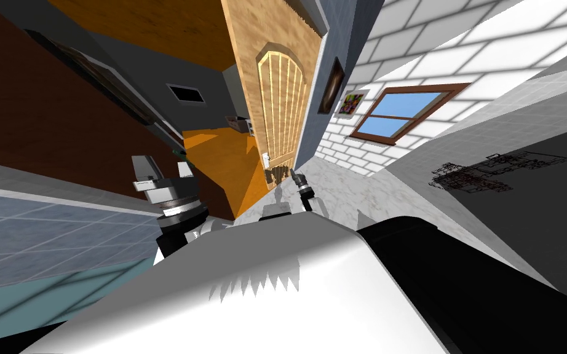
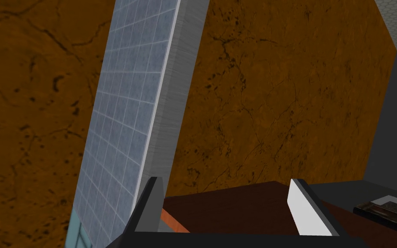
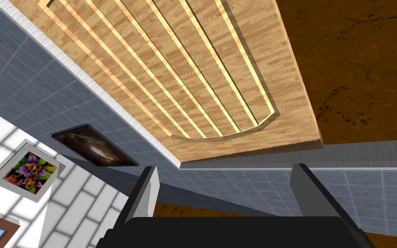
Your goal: Push the door open
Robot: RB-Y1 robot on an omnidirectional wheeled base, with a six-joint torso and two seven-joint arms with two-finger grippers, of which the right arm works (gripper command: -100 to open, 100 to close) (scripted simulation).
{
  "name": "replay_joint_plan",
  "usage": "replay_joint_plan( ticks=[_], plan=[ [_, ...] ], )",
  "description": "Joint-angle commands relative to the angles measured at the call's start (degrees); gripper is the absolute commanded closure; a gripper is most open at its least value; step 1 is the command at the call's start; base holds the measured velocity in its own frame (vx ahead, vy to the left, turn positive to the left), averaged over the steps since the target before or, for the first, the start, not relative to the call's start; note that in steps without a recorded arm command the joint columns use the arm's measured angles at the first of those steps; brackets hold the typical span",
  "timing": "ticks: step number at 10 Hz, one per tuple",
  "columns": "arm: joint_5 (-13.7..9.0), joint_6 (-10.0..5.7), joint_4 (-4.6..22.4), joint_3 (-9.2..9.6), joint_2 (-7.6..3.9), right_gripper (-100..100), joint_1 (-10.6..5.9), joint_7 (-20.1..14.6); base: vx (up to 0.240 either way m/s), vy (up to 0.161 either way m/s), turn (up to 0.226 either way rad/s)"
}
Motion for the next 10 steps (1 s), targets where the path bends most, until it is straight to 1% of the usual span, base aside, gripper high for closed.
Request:
replay_joint_plan(
  ticks=[1, 2, 3, 4, 5, 6, 7, 8, 9, 10],
  plan=[
    [2.9, 0.51, 0.4, -0.05, -0.27, -100, -0.16, -0.3, 0.040, -0.024, 0.069],
    [4.6, 1.39, 1.3, 0.07, -0.39, -100, -0.37, -0.6, 0.042, -0.029, 0.094],
    [6.4, 1.39, 1.3, 0.07, -0.39, -100, -0.37, -0.6, 0.034, -0.031, 0.051],
    [6.9, 1.39, 1.3, 0.07, -0.39, -100, -0.37, -0.6, 0.019, -0.014, -0.002],
    [9.3, 2.28, 2.2, 0.19, -0.48, -100, -0.58, -1.0, 0.036, -0.020, 0.102],
    [10.9, 2.28, 2.2, 0.19, -0.48, -100, -0.58, -1.0, 0.038, -0.022, 0.064],
    [12.6, 3.21, 3.2, 0.32, -0.54, -100, -0.80, -1.3, 0.044, -0.022, 0.105],
    [14.4, 3.21, 3.2, 0.32, -0.54, -100, -0.80, -1.3, 0.040, -0.027, 0.049],
    [15.4, 3.21, 3.2, 0.32, -0.54, -100, -0.80, -1.3, 0.021, -0.016, -0.009],
    [17.4, 4.14, 4.2, 0.45, -0.60, -100, -1.02, -1.7, 0.034, -0.019, 0.089]
  ],
)
